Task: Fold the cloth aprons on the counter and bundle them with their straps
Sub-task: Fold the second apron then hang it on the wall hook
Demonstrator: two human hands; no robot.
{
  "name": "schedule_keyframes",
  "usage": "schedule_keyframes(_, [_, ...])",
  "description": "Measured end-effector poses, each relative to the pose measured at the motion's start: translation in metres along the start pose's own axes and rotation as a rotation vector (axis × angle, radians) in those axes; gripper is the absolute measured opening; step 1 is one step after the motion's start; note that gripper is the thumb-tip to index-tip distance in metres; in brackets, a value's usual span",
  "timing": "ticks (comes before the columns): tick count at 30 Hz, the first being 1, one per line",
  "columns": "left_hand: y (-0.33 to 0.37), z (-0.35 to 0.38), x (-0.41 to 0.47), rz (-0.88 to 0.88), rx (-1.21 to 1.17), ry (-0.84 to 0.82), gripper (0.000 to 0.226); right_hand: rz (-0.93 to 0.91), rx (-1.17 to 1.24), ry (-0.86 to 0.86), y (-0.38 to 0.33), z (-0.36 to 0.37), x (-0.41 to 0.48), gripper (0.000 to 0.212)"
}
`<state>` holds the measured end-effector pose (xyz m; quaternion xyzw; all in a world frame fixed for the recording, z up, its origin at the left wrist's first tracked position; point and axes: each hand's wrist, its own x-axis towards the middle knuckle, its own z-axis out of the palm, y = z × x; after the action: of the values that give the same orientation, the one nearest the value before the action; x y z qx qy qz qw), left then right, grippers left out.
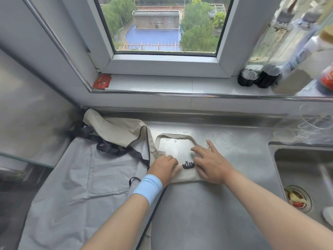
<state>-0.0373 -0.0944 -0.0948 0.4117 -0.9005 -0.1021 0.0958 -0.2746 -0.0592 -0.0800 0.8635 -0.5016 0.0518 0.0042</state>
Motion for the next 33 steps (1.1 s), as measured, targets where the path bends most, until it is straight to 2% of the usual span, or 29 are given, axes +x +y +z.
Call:
schedule_keyframes(2, [0.000,-0.008,-0.003,0.047,0.033,-0.023,0.030,-0.049,-0.034,0.050,-0.006,-0.004,-0.006,0.015])
schedule_keyframes(4, [0.005,-0.015,-0.008,0.105,0.029,-0.117,0.031,-0.081,-0.020,0.056,-0.015,-0.009,-0.012,0.012])
schedule_keyframes(7, [0.019,-0.025,-0.018,0.045,0.007,-0.304,0.034,-0.088,0.019,-0.007,-0.024,-0.014,-0.023,0.012])
schedule_keyframes(9, [0.025,-0.028,-0.025,0.019,0.060,-0.371,0.035,-0.073,0.027,-0.091,-0.032,-0.019,-0.031,0.018])
schedule_keyframes(13, [0.032,-0.029,-0.032,-0.105,0.065,-0.484,0.041,0.105,0.032,-0.210,-0.046,-0.018,-0.044,0.036])
schedule_keyframes(16, [0.036,-0.028,-0.032,-0.241,0.026,-0.522,0.041,0.234,0.071,-0.351,-0.056,-0.020,-0.039,0.033])
schedule_keyframes(20, [0.041,-0.026,-0.027,-0.384,0.029,-0.466,0.033,0.314,0.028,-0.413,-0.065,-0.022,-0.035,0.033])
schedule_keyframes(22, [0.044,-0.021,-0.023,-0.378,0.062,-0.418,0.033,0.367,0.039,-0.405,-0.065,-0.019,-0.038,0.025])
schedule_keyframes(25, [0.045,-0.020,-0.019,-0.241,0.172,-0.235,0.032,0.395,0.056,-0.343,-0.065,-0.017,-0.042,0.034])
schedule_keyframes(28, [0.047,-0.007,-0.022,0.004,0.282,-0.051,0.010,0.307,-0.023,-0.247,-0.073,-0.018,-0.039,0.033])
schedule_keyframes(31, [0.053,-0.002,-0.029,0.061,0.263,-0.105,0.027,0.326,-0.002,-0.248,-0.080,-0.013,-0.041,0.040])
schedule_keyframes(33, [0.050,-0.004,-0.032,0.050,0.215,-0.162,0.018,0.333,0.061,-0.256,-0.080,-0.008,-0.046,0.037])
